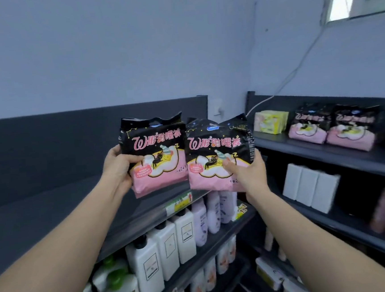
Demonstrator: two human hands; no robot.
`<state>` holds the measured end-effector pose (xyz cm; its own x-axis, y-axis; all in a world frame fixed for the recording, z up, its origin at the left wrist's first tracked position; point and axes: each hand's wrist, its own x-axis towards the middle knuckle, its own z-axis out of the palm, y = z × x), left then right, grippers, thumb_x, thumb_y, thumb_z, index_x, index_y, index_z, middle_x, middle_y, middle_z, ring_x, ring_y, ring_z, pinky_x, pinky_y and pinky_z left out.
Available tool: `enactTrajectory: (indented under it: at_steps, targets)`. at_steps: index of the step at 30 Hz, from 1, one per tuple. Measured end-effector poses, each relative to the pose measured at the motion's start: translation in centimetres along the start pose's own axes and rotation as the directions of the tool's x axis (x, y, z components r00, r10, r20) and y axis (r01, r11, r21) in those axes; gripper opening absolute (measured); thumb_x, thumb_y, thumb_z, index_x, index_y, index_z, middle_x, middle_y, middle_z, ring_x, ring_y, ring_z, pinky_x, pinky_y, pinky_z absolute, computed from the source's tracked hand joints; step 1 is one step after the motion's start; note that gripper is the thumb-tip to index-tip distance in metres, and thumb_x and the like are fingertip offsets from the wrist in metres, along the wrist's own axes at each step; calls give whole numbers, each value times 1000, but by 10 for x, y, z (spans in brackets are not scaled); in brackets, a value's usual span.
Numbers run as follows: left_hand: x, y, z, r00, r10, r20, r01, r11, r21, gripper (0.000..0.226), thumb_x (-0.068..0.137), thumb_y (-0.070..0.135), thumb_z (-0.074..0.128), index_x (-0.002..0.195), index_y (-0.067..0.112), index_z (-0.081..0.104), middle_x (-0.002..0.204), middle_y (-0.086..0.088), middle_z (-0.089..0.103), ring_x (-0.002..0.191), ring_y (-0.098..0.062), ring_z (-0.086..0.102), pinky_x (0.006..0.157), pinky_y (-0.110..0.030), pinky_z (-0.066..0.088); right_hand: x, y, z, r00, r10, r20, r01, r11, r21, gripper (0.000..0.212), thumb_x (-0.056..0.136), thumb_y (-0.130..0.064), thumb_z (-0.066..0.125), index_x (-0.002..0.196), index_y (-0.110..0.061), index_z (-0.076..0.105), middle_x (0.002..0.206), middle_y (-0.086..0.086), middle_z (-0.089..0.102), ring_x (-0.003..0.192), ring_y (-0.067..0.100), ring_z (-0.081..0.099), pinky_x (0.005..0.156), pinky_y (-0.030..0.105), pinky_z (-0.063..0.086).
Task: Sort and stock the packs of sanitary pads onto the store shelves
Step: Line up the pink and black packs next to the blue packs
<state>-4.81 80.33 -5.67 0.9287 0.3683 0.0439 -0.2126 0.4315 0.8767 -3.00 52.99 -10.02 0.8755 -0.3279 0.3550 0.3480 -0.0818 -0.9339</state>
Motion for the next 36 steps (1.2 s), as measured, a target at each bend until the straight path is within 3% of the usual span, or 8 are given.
enactTrajectory:
  at_steps: [7, 13, 17, 20, 24, 29, 32, 36]
  targets:
    - [49, -52, 102, 986, -44, 159, 47, 999, -15, 42, 77, -23, 56, 103, 10, 54, 99, -13, 67, 80, -26, 68, 69, -41, 57, 62, 19, -66, 979, 27, -204, -38, 998, -49, 59, 67, -16, 88, 114, -19, 51, 109, -2, 65, 102, 20, 63, 95, 47, 51]
    - [99, -97, 195, 946, -95, 311, 108, 994, -25, 39, 79, -22, 57, 104, 9, 55, 105, -14, 66, 86, -28, 69, 78, -44, 57, 125, 30, -121, 943, 26, -333, -67, 991, -114, 47, 71, -16, 86, 104, -22, 52, 96, -13, 62, 95, 17, 62, 91, 43, 53]
    - [120, -122, 252, 912, -145, 385, 157, 988, -1, 34, 82, -19, 56, 97, 11, 55, 103, -13, 65, 83, -26, 68, 75, -41, 57, 160, 38, -154, 908, -2, -419, -59, 989, -134, 45, 72, -14, 85, 101, -25, 54, 97, -13, 65, 90, 12, 64, 75, 31, 53]
    - [131, -140, 292, 878, -179, 443, 187, 982, 25, 37, 84, -17, 56, 110, 9, 54, 103, -12, 65, 84, -26, 68, 77, -41, 58, 182, 43, -178, 859, -19, -512, -119, 964, -236, 55, 66, -38, 87, 105, -26, 51, 104, -9, 62, 94, 14, 59, 85, 36, 50]
    - [143, -164, 335, 848, -207, 489, 218, 975, 35, 45, 83, -17, 57, 119, 9, 52, 104, -12, 66, 80, -24, 68, 63, -35, 61, 211, 66, -216, 819, -31, -573, -158, 948, -276, 100, 36, -69, 78, 124, -29, 52, 120, -1, 63, 111, 24, 61, 96, 48, 50]
    - [154, -200, 390, 831, -217, 512, 243, 970, 16, 49, 82, -17, 58, 121, 12, 53, 103, -11, 67, 76, -22, 69, 63, -36, 60, 236, 59, -258, 792, -79, -605, -96, 963, -251, 59, 67, -22, 88, 117, -14, 56, 103, -5, 66, 101, 19, 63, 93, 38, 51]
    - [158, -221, 425, 825, -209, 525, 243, 970, 3, 49, 83, -16, 58, 123, 12, 54, 106, -12, 67, 78, -22, 70, 67, -38, 60, 260, 62, -287, 784, -122, -609, -27, 973, -230, 60, 75, -15, 84, 126, -8, 52, 94, -14, 53, 102, 12, 52, 90, 24, 38]
    - [162, -246, 472, 832, -149, 534, 185, 983, -14, 48, 84, -17, 56, 123, 11, 56, 103, -12, 67, 81, -22, 68, 69, -36, 60, 300, 75, -329, 773, -139, -620, -39, 963, -266, 48, 70, -17, 87, 108, -19, 57, 103, -4, 66, 101, 19, 63, 85, 25, 42]
